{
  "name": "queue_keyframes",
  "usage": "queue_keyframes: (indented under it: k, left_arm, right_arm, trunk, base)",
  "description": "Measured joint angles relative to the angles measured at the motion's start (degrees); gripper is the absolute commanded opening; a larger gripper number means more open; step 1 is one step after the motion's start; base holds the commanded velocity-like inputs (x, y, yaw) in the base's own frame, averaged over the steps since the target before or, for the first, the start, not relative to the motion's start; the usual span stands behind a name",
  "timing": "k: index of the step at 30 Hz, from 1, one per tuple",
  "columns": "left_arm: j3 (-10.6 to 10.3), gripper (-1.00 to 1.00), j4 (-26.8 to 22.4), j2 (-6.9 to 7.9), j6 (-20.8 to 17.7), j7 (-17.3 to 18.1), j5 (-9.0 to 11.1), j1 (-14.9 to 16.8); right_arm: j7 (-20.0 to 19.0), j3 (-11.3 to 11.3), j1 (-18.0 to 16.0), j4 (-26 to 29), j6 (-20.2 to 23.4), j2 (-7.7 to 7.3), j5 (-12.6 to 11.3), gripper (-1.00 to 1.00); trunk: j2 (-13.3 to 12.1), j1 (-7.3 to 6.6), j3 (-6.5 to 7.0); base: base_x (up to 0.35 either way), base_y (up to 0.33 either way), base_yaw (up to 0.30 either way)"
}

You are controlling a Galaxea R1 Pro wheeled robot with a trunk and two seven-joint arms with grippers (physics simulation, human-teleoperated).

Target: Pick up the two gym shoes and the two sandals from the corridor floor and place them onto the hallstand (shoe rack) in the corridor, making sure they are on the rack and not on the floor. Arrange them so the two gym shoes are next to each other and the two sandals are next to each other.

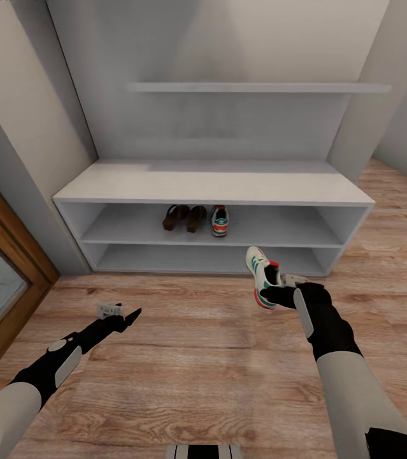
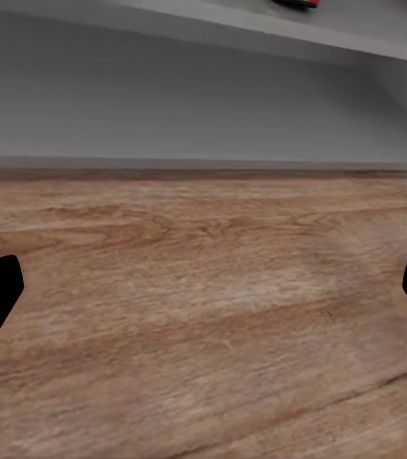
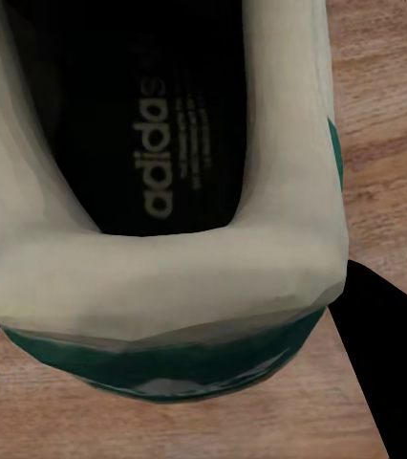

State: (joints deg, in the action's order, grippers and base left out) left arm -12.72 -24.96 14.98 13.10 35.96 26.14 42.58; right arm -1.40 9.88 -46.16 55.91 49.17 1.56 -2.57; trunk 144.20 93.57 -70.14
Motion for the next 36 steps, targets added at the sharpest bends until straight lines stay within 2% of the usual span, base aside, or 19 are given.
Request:
queue_keyframes:
  k: [7,18,19,20,36]
  left_arm:
    - [0.0,1.0,0.0,-0.02,0.0,-2.3,0.0,0.0]
    - [0.0,1.0,-0.1,-0.02,0.0,-2.4,0.0,0.0]
    - [0.0,1.0,-0.1,-0.03,0.0,-2.4,0.0,0.0]
    - [0.0,1.0,-0.1,-0.03,0.0,-2.4,0.0,0.0]
    - [0.0,1.0,-0.1,0.08,0.0,-2.2,-0.1,0.0]
  right_arm:
    - [1.8,-0.2,0.0,0.0,0.0,0.1,0.1,-1.0]
    - [4.8,-3.6,0.0,-0.1,0.0,0.15,0.1,-1.0]
    - [10.9,-9.1,0.0,-0.1,0.0,0.19,0.3,-1.0]
    - [11.2,-9.4,0.0,-0.1,0.0,0.2,-0.1,-1.0]
    - [11.5,-9.7,0.0,0.1,0.0,0.26,0.1,-1.0]
  trunk:
    - [0.0,0.0,0.0]
    - [0.0,0.0,0.0]
    - [0.0,0.0,0.0]
    - [0.0,0.0,0.0]
    - [0.0,0.0,0.0]
  base:
    - [0.0,0.0,0.0]
    - [0.0,0.0,0.0]
    - [0.0,0.0,0.0]
    - [0.0,0.0,0.0]
    - [0.0,0.0,0.0]
